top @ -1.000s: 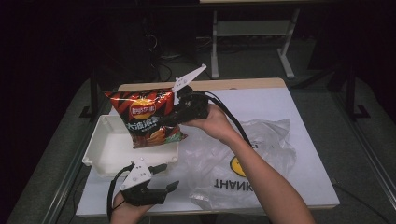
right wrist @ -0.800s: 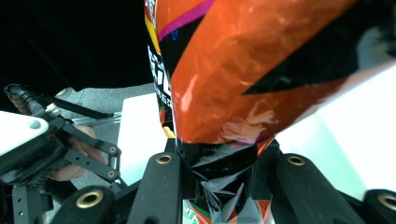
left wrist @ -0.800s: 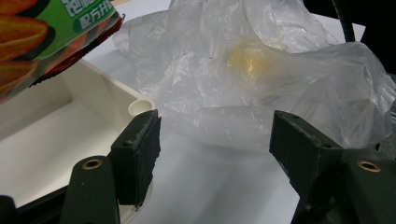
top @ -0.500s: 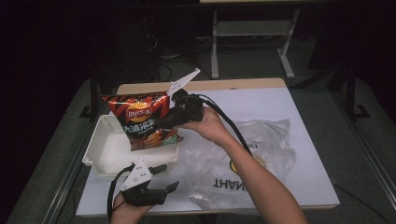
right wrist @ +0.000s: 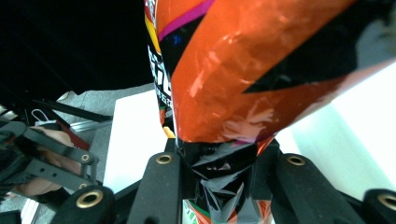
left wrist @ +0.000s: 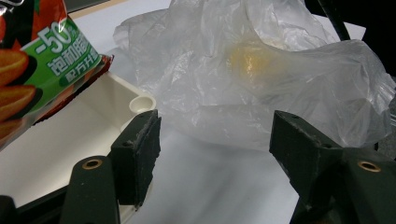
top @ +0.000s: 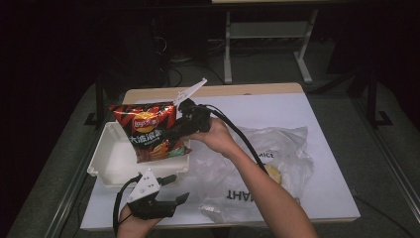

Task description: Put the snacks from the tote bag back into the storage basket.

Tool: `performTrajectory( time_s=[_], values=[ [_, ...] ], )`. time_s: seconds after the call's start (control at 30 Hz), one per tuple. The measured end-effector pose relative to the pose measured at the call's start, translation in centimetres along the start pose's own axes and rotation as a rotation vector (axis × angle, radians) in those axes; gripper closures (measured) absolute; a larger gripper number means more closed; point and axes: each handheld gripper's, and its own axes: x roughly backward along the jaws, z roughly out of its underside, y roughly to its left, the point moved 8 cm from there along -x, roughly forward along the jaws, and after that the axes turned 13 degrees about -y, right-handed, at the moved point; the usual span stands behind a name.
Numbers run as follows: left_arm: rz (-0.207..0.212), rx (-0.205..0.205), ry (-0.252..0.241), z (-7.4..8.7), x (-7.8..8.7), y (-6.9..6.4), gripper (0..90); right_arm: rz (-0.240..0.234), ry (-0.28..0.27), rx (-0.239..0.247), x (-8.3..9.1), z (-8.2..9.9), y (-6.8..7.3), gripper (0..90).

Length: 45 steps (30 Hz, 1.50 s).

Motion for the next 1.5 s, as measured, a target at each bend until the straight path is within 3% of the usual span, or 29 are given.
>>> performTrajectory(
  time_s=[0.43,0.77,1.23,1.5],
  values=[
    [-0.001,0.010,-0.005,0.0,0.0,0.0,33.2,0.010,-0.025,-0.032,-1.3,0.1,-0.4,71.0],
    [0.002,0.009,0.000,0.1,-0.1,0.0,33.2,0.025,-0.026,-0.027,-1.9,0.0,-0.6,70.9],
    [0.008,0.014,0.001,0.1,-0.2,-0.1,33.2,0.061,0.039,-0.051,-3.4,2.3,-1.3,70.8],
    [0.010,0.012,0.007,0.2,-0.2,-0.1,33.1,0.071,0.038,-0.091,-3.9,4.0,-1.9,69.9]
  ],
)
